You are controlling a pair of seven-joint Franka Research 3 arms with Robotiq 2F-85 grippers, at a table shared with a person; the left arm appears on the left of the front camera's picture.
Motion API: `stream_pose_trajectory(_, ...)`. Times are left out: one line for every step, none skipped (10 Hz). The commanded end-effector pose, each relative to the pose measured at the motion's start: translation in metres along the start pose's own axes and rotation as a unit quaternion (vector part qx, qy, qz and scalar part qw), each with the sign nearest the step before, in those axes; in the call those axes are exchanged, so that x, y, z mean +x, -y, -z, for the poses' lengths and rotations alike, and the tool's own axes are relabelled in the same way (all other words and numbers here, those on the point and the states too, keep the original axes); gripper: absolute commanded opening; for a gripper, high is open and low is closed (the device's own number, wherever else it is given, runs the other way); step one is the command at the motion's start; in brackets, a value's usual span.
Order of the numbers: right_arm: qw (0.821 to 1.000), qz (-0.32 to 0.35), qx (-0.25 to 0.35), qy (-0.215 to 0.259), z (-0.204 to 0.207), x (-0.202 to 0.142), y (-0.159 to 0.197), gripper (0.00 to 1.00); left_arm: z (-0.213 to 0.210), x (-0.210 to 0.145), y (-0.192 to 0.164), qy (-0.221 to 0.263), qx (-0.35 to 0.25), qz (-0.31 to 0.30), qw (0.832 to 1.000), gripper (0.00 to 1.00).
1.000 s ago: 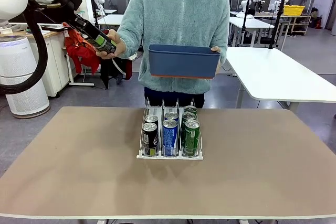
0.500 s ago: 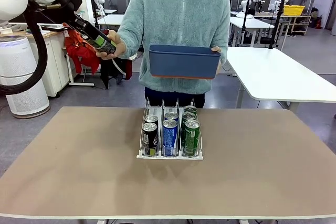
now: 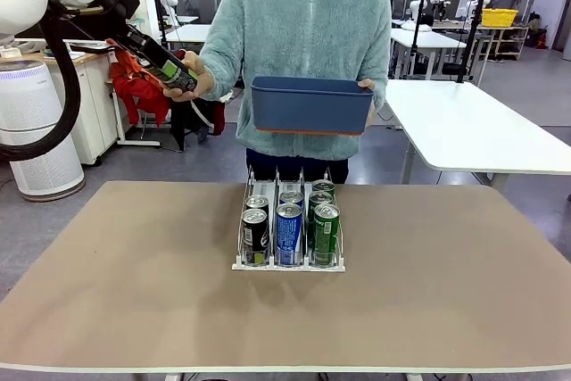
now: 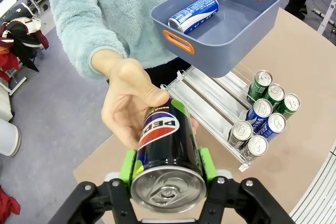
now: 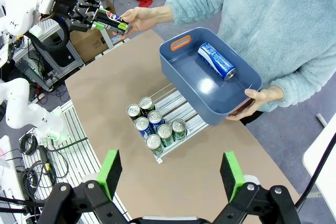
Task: Fill the beverage cans into the dispenser.
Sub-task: Place the picked Pepsi coke in the line of the Automatic Can Dispenser with the same cans.
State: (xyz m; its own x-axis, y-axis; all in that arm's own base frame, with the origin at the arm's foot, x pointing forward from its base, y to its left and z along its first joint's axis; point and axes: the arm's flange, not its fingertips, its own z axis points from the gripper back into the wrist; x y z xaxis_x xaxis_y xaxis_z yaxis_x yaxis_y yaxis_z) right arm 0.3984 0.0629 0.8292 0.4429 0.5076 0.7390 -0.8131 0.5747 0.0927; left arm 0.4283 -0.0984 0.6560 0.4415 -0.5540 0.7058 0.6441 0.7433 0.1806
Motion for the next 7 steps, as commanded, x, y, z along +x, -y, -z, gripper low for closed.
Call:
stream_pose_trajectory(1.0,0.0,0.003,-0.003,-0.0007,0.0,0.0,1.0,0.0001,-0.0017,-0.002,0.002,0.004,0.005,1.0,0.1)
stream_pose_trajectory(1.0,0.0,0.003,-0.003,-0.0007,0.0,0.0,1.0,0.0001,-0.0017,-0.002,0.002,0.004,0.005,1.0,0.1)
stream_pose_trajectory(1.0,0.0,0.003,-0.003,-0.0007,0.0,0.0,1.0,0.0001,-0.0017,-0.002,0.002,0.004,0.005,1.0,0.1)
stream_pose_trajectory(1.0,0.0,0.003,-0.003,-0.0007,0.0,0.0,1.0,0.0001,-0.0017,-0.002,0.002,0.004,0.005,1.0,0.1)
stream_pose_trajectory(1.0,0.0,0.003,-0.003,-0.0007,0.0,0.0,1.0,0.0001,-0.0017,-0.002,0.002,0.004,0.005,1.0,0.1)
stream_pose_trajectory(1.0,0.0,0.003,-0.003,-0.0007,0.0,0.0,1.0,0.0001,-0.0017,-0.002,0.002,0.004,0.005,1.0,0.1)
stream_pose_trajectory(1.0,0.0,0.003,-0.003,-0.0007,0.0,0.0,1.0,0.0001,-0.0017,-0.002,0.002,0.004,0.005,1.0,0.1)
